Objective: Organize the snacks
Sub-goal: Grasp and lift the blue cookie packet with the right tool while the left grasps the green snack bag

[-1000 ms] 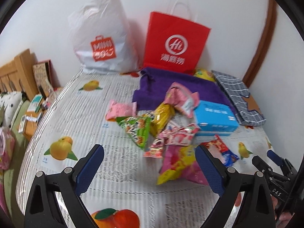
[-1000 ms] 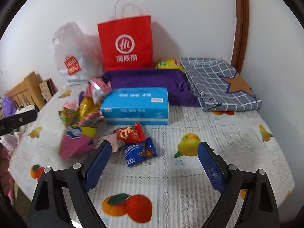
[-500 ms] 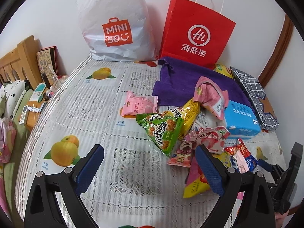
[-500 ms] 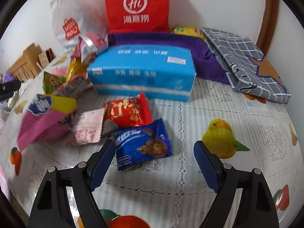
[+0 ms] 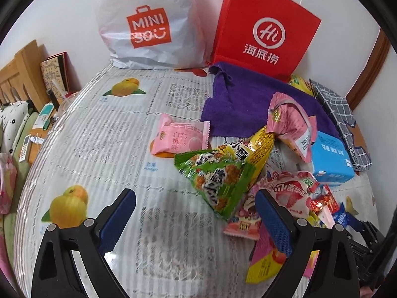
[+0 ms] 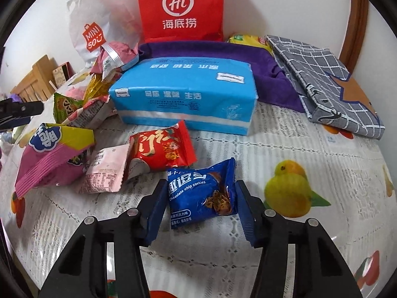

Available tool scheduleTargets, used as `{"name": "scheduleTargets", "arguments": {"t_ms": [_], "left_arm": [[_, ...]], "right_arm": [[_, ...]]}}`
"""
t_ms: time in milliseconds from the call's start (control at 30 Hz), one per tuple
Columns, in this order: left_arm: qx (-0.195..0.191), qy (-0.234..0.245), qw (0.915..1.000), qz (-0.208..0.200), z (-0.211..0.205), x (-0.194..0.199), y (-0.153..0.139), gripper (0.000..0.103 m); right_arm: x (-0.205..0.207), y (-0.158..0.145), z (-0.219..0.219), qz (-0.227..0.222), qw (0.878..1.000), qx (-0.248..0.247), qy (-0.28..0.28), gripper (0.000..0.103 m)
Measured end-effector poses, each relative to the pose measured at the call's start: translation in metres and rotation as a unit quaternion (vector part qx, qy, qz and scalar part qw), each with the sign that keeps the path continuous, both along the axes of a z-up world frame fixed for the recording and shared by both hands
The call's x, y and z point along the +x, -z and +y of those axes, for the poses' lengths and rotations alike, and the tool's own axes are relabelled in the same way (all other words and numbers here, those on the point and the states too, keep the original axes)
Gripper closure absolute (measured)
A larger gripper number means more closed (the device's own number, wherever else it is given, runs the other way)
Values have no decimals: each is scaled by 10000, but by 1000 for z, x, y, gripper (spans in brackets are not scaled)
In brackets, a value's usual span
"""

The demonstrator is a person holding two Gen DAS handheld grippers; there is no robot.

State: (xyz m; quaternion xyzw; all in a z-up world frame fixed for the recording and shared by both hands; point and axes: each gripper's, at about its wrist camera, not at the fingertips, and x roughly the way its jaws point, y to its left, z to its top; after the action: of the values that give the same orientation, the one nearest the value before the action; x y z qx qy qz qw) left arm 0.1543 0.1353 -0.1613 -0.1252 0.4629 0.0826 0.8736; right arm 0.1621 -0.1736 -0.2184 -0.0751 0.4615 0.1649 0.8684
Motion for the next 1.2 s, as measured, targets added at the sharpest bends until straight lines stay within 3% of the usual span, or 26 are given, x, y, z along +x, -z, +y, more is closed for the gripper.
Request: {"name": "scheduleTargets", "arguments": {"t_ms": [333,433,467,600,800,1200], "left_arm": [[200,48,9996,191,-9,37,26,8],[237,75,9994,251,-10,44,29,25],[218,89,9993,281,-9,45,31,40],[116,173,9994,259,-8,43,31,53],[117,242,9996,99,-4,25,15,54],[-63,475,9983,-338,-8,-21,-34,54]], "right_arm": [[0,-5,-33,-94,9993,-7,363,51],[1,-6,-38,-82,9991,114,409,51],[1,-6,-39,-71,9990,145,420,51],[1,-6,-39,-86,9990,138,424,54],[-6,-15,-36,-122,9990,187,395,62],[-35,-54,-28,-385,9983,260,347,63]]}}
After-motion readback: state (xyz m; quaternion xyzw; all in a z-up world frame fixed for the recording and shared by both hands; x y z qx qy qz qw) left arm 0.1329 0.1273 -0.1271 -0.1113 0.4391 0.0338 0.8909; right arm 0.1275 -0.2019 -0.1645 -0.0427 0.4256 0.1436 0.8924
